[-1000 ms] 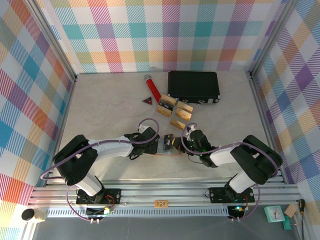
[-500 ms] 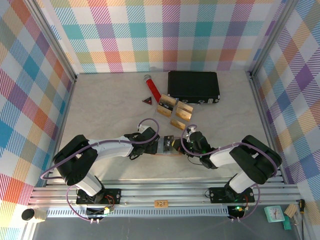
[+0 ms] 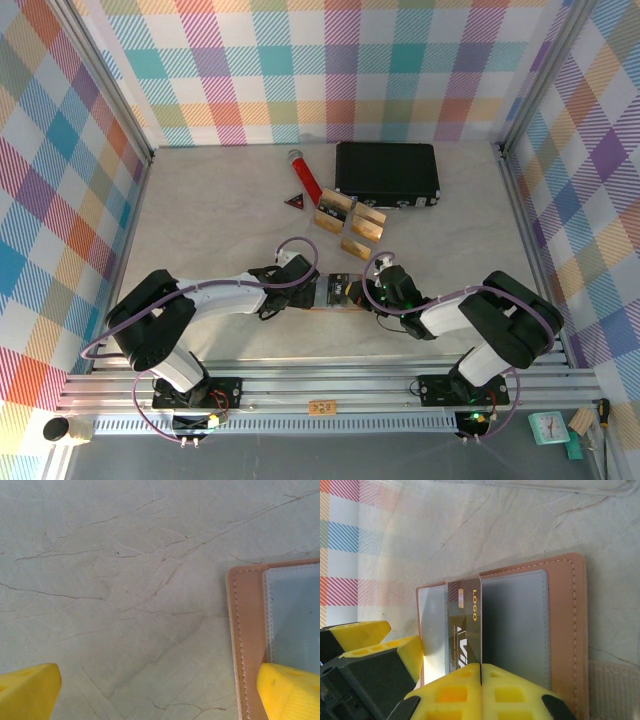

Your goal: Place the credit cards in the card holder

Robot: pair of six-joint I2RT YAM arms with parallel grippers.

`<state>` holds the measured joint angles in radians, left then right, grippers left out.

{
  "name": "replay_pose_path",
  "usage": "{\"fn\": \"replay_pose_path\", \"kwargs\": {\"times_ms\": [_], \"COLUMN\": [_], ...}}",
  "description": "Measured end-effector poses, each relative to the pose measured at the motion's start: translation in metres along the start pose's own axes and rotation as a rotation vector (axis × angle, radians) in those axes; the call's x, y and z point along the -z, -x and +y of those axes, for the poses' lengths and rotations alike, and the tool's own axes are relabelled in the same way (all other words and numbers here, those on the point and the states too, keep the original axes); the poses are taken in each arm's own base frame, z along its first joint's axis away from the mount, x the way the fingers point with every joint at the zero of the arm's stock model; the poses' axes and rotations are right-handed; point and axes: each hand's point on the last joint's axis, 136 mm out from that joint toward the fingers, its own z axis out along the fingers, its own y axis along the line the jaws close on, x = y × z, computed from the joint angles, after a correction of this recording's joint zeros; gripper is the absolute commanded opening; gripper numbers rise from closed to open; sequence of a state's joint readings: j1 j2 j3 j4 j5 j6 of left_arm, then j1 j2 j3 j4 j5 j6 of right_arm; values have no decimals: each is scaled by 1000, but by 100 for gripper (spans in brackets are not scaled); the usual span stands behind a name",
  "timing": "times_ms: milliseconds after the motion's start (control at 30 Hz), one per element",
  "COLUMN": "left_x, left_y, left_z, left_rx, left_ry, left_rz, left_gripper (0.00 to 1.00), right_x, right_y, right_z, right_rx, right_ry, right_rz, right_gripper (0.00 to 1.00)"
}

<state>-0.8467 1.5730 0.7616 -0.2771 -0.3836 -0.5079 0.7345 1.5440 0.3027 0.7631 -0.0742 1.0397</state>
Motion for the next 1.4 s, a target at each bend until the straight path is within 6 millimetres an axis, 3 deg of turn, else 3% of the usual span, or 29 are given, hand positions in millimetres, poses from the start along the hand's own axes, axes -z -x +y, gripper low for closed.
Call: {"fn": "replay_pose_path", "kwargs": {"times_ms": [1400], "left_x": [-1], "left_y": [0], "left_z": [-1], "left_rx": [2], "left_ry": [-3], "left_rz": [-8], "left_gripper": [100], "right_x": [-8], "right_y": [-11], "right_z": [3], "right_rx": [1], "right_ry": [-13], "right_rz": [68], "right_gripper": [0]}}
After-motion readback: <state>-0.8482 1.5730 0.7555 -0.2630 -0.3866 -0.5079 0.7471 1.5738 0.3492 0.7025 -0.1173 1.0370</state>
